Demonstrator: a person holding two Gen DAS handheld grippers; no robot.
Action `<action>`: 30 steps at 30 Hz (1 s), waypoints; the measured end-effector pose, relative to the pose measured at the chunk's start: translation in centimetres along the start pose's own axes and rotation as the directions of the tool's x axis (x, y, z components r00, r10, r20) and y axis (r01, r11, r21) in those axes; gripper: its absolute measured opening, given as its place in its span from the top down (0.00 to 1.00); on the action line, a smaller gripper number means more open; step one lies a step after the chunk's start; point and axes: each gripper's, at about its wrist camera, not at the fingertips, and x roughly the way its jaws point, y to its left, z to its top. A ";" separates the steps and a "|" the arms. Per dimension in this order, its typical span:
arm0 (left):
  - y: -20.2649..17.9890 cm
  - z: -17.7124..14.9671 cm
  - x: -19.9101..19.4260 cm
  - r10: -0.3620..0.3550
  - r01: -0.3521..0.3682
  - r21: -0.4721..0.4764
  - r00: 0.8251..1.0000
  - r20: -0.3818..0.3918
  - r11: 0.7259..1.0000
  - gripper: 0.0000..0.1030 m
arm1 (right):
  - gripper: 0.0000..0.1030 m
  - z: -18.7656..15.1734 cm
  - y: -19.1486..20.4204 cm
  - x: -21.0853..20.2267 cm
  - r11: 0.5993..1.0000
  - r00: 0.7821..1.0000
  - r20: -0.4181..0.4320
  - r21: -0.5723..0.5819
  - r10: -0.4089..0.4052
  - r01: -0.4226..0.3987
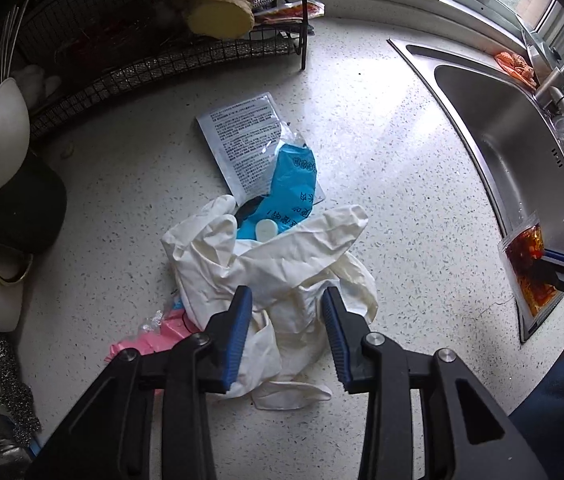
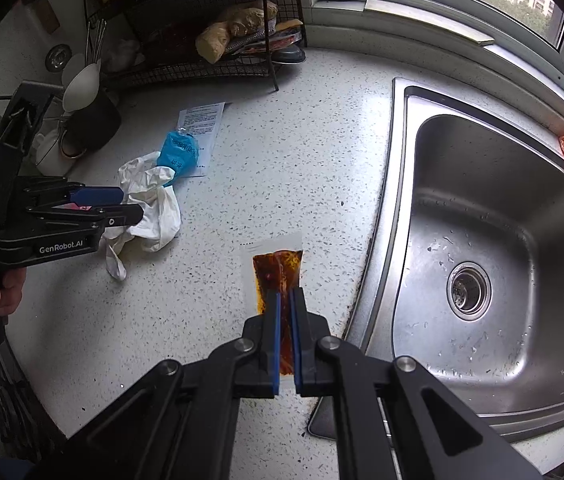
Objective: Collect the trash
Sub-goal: 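Grasp the white gloves with the left gripper while right holds the sauce packet, then lift the gloves and sauce packet and lower them toward the red bin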
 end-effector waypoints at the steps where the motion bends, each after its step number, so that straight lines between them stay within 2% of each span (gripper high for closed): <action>1: 0.1 0.1 0.1 -0.001 0.001 -0.003 1.000 -0.002 1.000 0.78 | 0.96 0.0 0.1 0.2 1.000 1.000 -0.005 -0.003 -0.002 0.002; 7: 0.2 -0.2 0.0 0.006 -0.006 0.001 1.000 0.006 1.000 0.96 | 0.96 0.1 0.1 0.6 1.000 1.000 -0.022 -0.006 0.004 -0.004; 21: -3.3 -2.7 -5.8 -0.015 0.013 0.016 0.994 0.110 1.000 0.99 | 0.96 -1.4 0.1 -1.6 0.999 0.999 0.031 -0.012 0.038 -0.037; 30: -8.1 -5.0 -8.7 -0.054 0.043 0.072 0.987 0.150 0.996 0.99 | 0.96 -4.2 -0.9 -4.4 0.999 0.995 0.089 0.009 0.045 -0.046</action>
